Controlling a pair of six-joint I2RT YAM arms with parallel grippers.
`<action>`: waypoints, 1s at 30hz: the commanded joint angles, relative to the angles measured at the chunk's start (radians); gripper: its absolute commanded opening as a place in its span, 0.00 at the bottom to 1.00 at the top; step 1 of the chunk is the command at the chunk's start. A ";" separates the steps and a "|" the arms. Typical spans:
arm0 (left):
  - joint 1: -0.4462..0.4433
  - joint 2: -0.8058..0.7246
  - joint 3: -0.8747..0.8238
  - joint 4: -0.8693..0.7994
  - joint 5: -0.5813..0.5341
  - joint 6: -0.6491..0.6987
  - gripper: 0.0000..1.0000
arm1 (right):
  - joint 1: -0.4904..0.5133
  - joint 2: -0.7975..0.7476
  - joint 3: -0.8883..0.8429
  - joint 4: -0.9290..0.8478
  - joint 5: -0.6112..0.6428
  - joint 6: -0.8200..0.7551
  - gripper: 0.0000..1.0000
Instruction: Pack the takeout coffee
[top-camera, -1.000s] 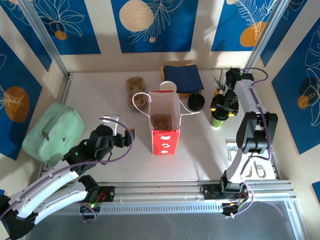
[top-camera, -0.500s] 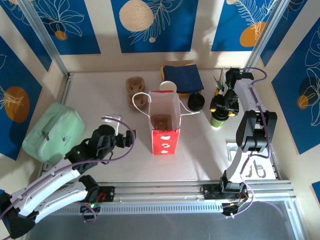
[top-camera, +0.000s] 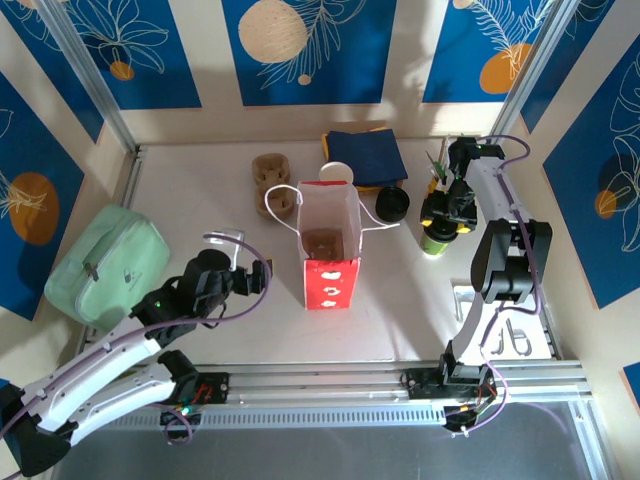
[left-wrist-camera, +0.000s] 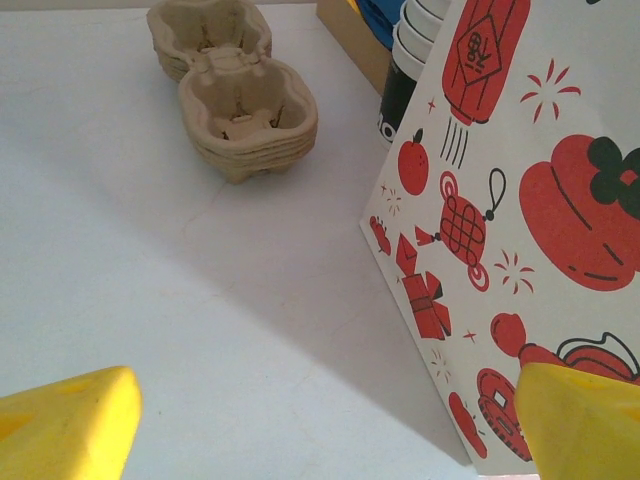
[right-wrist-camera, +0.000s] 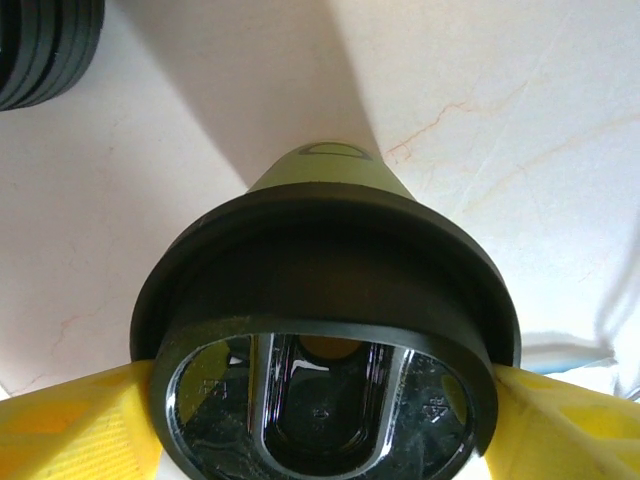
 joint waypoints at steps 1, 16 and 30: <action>0.013 0.002 0.019 0.006 0.010 -0.005 0.95 | 0.022 0.068 -0.031 -0.021 -0.034 -0.005 0.78; 0.014 0.002 0.037 -0.004 0.012 -0.004 0.95 | 0.032 0.034 -0.029 -0.020 -0.063 0.019 0.69; 0.014 0.003 0.038 -0.004 0.024 -0.008 0.95 | 0.071 -0.144 -0.059 -0.126 -0.093 0.114 0.68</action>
